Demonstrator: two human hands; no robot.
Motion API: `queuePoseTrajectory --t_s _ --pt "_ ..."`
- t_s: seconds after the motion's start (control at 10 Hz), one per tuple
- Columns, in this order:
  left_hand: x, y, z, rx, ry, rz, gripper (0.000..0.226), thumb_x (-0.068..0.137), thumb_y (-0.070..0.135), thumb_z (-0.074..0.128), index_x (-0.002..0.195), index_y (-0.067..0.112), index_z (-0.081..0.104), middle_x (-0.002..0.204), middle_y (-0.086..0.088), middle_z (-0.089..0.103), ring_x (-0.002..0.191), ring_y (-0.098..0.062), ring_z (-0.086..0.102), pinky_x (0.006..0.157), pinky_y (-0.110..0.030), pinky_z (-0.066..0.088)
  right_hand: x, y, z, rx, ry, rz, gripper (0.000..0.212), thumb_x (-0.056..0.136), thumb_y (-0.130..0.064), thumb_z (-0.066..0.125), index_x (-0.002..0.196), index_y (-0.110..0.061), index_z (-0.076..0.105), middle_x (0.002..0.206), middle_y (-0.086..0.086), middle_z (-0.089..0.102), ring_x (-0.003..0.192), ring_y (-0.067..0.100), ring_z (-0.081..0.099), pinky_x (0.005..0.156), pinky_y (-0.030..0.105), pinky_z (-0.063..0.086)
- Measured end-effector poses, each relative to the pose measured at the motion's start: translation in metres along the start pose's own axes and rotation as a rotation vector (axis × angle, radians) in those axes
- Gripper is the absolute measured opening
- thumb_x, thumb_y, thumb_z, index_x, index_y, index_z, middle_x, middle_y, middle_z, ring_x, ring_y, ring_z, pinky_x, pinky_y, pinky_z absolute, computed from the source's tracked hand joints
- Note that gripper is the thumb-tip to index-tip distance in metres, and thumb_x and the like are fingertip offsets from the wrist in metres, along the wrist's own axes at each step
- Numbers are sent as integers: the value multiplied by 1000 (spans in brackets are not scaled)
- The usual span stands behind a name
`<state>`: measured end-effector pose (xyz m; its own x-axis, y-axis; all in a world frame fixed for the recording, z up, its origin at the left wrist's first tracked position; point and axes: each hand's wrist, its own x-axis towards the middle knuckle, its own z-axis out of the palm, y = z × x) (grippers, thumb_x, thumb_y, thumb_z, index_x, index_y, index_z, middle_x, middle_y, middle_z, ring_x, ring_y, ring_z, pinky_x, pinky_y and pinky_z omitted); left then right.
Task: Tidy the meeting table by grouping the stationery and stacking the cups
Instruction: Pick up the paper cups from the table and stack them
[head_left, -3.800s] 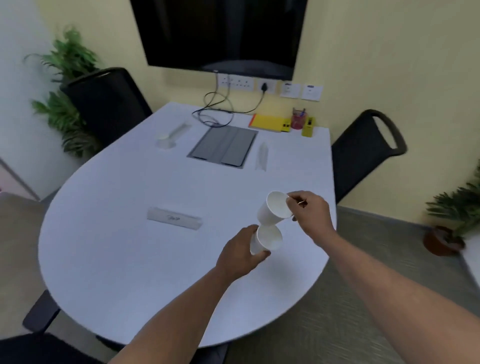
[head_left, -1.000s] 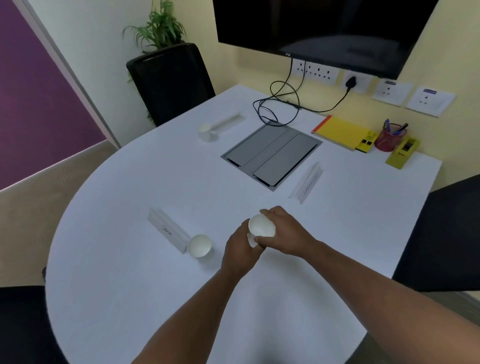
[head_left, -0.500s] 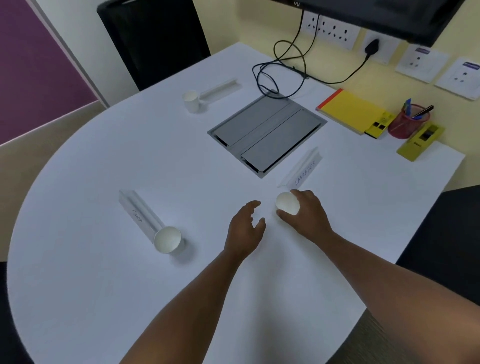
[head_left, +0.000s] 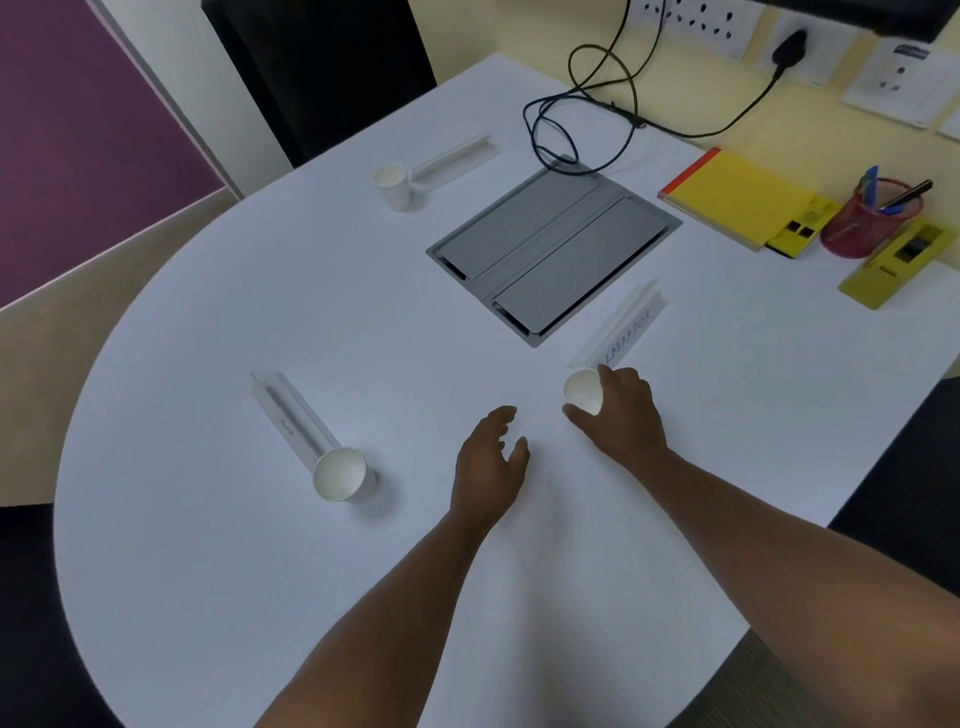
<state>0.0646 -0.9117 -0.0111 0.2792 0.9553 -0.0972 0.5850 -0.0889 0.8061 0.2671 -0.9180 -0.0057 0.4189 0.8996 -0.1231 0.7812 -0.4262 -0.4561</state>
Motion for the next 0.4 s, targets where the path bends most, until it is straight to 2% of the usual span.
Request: queuePoseTrajectory --t_s 0.2,0.4 --pt "-8 1 -7 2 11 11 44 93 26 62 136 21 52 133 8 60 112 -10 61 94 -26 53 -11 -2 -3 100 29 62 109 72 -64 73 152 -14 19 140 16 42 125 34 44 95 50 50" --pt "-25 -5 -30 27 72 61 45 94 28 61 138 24 51 137 9 55 118 -11 55 99 -30 50 -26 -8 -15 87 145 23 81 87 -51 64 150 -13 29 140 15 42 125 36 43 93 53 47"
